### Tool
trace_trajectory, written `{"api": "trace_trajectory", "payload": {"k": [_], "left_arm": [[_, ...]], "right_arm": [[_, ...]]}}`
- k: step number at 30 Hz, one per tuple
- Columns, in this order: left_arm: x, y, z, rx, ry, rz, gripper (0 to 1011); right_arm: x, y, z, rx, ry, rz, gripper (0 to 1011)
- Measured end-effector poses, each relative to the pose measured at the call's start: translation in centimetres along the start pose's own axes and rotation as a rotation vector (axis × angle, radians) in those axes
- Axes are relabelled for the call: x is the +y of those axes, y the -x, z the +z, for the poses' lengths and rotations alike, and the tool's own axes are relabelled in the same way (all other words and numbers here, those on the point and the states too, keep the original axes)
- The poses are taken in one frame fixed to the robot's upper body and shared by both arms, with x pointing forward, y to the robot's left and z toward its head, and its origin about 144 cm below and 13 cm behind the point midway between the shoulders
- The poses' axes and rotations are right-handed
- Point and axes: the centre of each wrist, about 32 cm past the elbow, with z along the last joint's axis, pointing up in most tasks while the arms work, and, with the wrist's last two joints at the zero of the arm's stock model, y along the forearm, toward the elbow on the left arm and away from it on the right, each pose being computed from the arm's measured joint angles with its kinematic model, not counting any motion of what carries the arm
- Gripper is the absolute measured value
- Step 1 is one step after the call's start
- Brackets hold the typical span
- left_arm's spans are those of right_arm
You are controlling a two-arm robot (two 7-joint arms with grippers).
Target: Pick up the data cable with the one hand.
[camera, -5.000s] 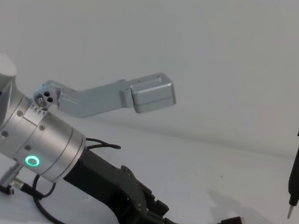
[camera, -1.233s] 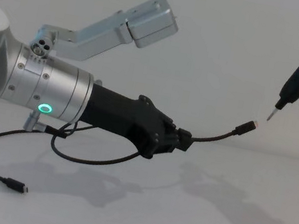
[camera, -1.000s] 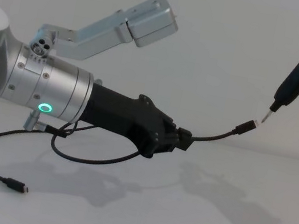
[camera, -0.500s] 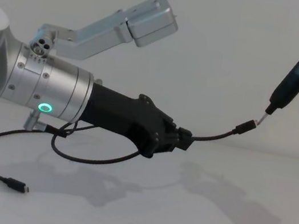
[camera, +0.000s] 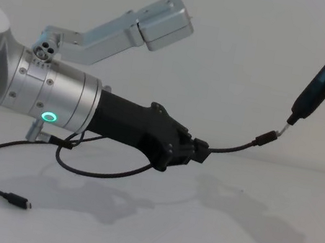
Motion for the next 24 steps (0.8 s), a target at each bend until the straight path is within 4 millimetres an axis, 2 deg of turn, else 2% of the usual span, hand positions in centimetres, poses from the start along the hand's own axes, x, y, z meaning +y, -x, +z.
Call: {"api": "trace_trajectory", "payload": {"k": [24], "left_arm": [[0.0, 0.0, 0.0, 0.0, 0.0, 0.0, 50]], "right_arm": [[0.29, -0.26, -0.13, -0.006, 0.0, 0.005, 274]]}}
